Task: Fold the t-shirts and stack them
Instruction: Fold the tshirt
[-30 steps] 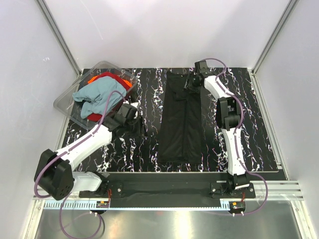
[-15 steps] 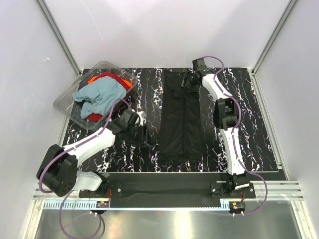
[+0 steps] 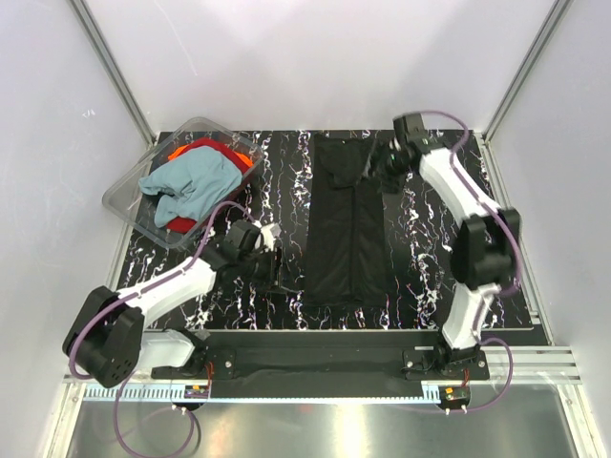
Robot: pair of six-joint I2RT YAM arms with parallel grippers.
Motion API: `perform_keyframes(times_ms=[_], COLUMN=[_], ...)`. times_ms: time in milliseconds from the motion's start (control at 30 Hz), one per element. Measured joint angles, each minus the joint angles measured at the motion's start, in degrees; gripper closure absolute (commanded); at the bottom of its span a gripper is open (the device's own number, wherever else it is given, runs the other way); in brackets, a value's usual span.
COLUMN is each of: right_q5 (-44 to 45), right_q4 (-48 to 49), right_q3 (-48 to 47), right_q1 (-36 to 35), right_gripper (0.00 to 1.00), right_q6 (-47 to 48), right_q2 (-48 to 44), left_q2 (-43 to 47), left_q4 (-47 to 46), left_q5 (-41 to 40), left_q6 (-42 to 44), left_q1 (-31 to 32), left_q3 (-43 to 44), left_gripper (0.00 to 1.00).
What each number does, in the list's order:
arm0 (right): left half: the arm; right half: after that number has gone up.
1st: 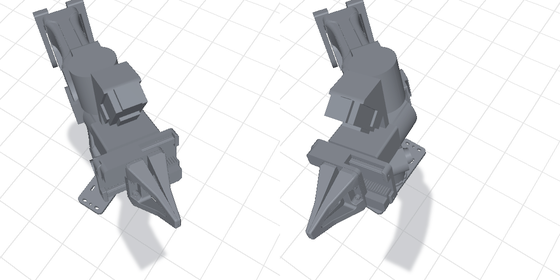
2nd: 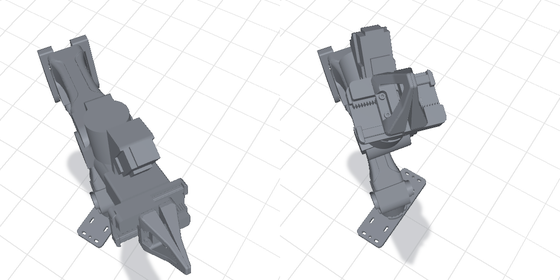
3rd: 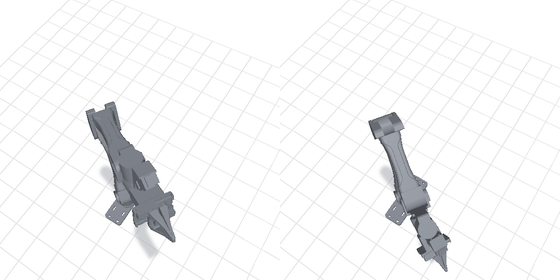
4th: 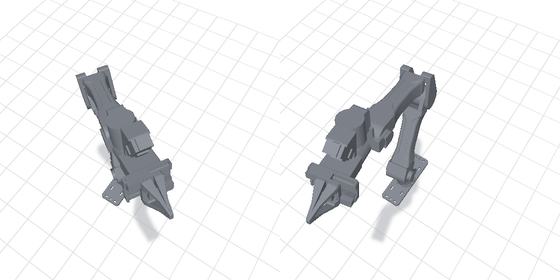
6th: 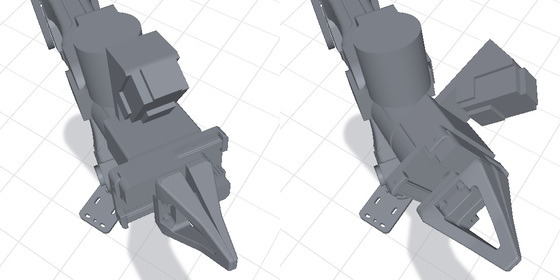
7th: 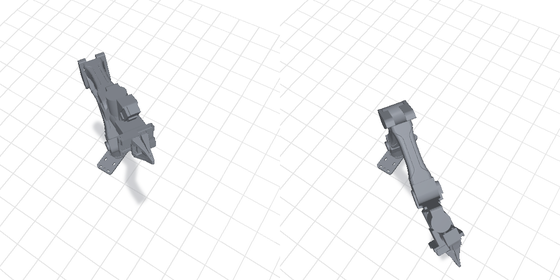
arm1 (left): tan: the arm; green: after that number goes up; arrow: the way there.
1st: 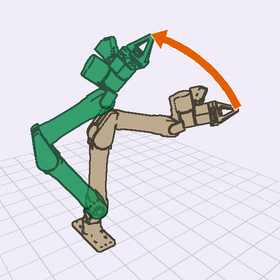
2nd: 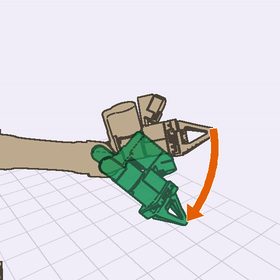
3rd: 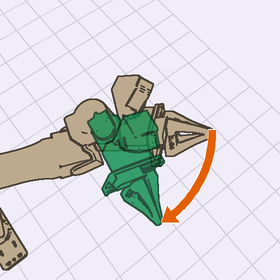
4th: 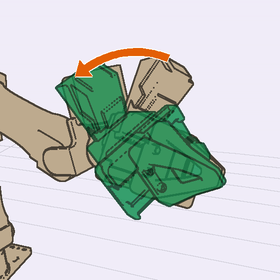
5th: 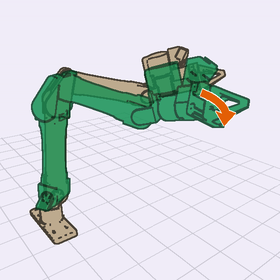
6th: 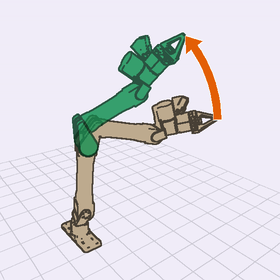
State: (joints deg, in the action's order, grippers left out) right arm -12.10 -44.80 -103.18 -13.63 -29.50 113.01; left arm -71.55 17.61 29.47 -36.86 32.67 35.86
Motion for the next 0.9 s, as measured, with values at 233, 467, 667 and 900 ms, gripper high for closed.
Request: perform_keyframes(times_ms=[233, 467, 667, 900], right_q5=[-1.01, -0.98, -2.25, -3.52], right_q4=[1.25, 0.35, 4.50, 7.74], right_q3=[34.58, 55.01, 64.96, 70.75], right_q1=[-0.13, -0.15, -0.15, -0.22], right_gripper=[0.35, 0.39, 0.43, 0.46], right_q6=[-5.44, -11.23, -15.45, -18.14], right_q2=[-22.21, -35.98, -42.73, -43.87], left_q2=[-1.86, -4.20, -4.74, -9.38], left_q4=[-3.87, -5.27, -7.61, -11.19], left_q5=[1.79, -0.44, -2.78, -3.34], left_q6=[-1.55, -2.84, -4.33, -6.88], left_q1=[0.96, 3.39, 4.79, 5.86], left_q3=[-0.76, -1.46, -5.14, -4.81], left_gripper=[0.47, 0.47, 0.48, 0.50])
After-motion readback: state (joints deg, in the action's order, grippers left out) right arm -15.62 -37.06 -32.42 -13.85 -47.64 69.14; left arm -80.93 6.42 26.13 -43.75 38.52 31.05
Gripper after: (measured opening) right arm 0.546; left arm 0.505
